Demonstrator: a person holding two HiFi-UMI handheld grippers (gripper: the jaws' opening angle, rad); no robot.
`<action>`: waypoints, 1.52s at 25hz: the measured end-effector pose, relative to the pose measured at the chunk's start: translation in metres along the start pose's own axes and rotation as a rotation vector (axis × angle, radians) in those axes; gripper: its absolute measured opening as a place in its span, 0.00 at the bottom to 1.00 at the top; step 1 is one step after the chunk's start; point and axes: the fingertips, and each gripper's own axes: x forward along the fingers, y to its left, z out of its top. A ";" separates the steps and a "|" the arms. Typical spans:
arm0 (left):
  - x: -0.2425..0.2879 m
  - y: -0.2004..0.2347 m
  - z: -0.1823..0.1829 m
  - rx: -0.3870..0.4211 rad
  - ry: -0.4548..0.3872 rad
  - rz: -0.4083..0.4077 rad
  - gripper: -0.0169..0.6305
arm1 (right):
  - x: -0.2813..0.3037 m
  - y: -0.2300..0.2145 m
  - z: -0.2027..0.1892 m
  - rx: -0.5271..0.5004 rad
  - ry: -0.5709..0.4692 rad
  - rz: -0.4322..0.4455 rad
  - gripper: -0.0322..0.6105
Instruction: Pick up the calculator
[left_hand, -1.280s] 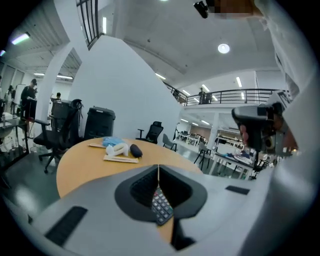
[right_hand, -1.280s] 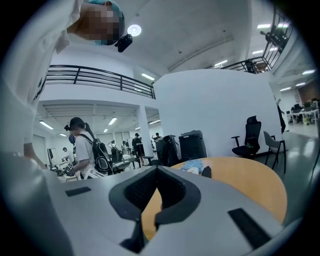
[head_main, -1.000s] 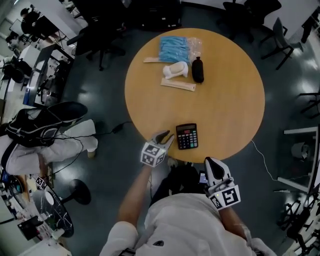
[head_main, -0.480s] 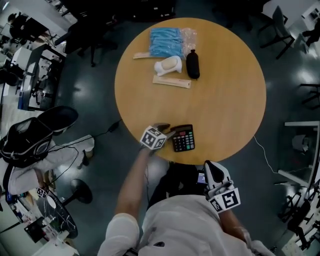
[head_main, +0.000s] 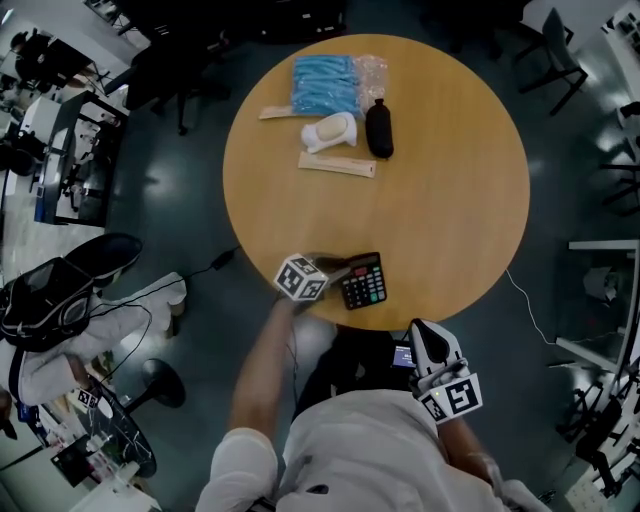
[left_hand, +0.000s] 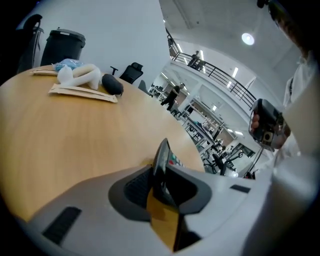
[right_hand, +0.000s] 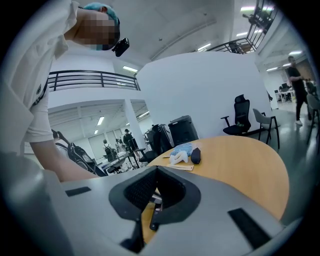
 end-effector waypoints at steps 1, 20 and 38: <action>-0.003 -0.003 0.000 -0.005 -0.015 0.000 0.16 | 0.000 0.001 0.000 -0.001 -0.002 0.001 0.07; -0.138 -0.102 0.014 -0.007 -0.454 0.455 0.11 | -0.005 0.025 0.032 -0.110 -0.103 0.032 0.07; -0.256 -0.219 0.061 0.056 -0.784 0.617 0.11 | -0.015 0.037 0.074 -0.178 -0.237 -0.029 0.07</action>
